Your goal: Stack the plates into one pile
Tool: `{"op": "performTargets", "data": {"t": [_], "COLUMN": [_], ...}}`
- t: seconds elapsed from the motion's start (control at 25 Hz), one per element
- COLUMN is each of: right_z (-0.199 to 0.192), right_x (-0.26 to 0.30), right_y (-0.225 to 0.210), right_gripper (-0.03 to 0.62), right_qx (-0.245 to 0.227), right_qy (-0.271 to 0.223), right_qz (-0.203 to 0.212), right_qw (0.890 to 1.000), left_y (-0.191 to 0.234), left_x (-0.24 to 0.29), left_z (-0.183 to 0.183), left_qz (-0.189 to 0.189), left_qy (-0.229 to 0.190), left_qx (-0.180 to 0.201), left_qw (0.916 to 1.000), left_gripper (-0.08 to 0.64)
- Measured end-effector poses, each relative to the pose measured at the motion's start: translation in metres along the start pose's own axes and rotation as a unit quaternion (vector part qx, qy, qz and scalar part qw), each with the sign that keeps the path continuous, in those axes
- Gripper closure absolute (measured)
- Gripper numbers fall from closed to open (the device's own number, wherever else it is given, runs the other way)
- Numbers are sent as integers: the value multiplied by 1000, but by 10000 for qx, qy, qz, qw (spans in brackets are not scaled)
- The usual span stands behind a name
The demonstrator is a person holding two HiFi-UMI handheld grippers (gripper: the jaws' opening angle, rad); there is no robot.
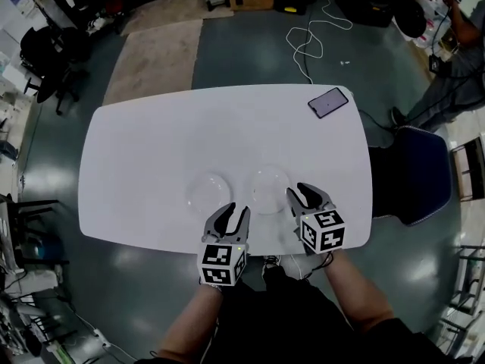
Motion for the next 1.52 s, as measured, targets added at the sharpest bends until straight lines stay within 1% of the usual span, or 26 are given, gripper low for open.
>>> {"op": "performTargets", "data": {"t": [0.12, 0.36, 0.48, 0.56, 0.64, 0.76, 0.84, 0.96, 1.2, 1.52], "right_z": [-6, -16, -19, -20, -21, -24, -25, -27, -30, -36], "right_x": [6, 13, 13, 12, 11, 10, 9, 10, 12, 18], "right_y": [0, 1, 0, 0, 0, 0, -1, -3, -8, -10], "right_gripper": [451, 449, 449, 449, 450, 451, 451, 451, 453, 454], "right_qx": [9, 20, 29, 39, 50, 65, 80, 106, 184, 265], "right_qy": [88, 186, 204, 213, 232, 271, 286, 310, 367, 454], "right_qz": [4, 5, -14, -20, -20, -20, -24, -30, -48, -47], "right_qw": [10000, 9998, 9998, 9998, 9997, 9996, 9996, 9995, 9991, 9986], "left_y": [2, 5, 5, 5, 4, 0, -1, -1, 0, 2], "left_x": [3, 19, 30, 37, 43, 52, 57, 62, 69, 74], "left_z": [-10, -36, -47, -52, -55, -59, -62, -66, -72, -75], "left_qz": [-2, -110, -60, 37, 134, 248, 365, 503, 648, 714], "left_qy": [120, 540, 725, 811, 860, 907, 944, 1015, 1158, 1240], "left_qx": [-96, -568, -624, -535, -352, 90, 414, 672, 807, 798], "left_qw": [9999, 9969, 9954, 9953, 9956, 9955, 9940, 9913, 9879, 9865], "left_gripper": [413, 379, 379, 379, 379, 379, 379, 379, 379, 379]}}
Point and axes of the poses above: the fingertips, and each gripper's own axes: x forward along the fingers, y to its left, z out of its top, the point moved 6 cm from there along -x, backward along the fingers, and after that the axes turned 11 degrees about z, right-handed, at the moved point
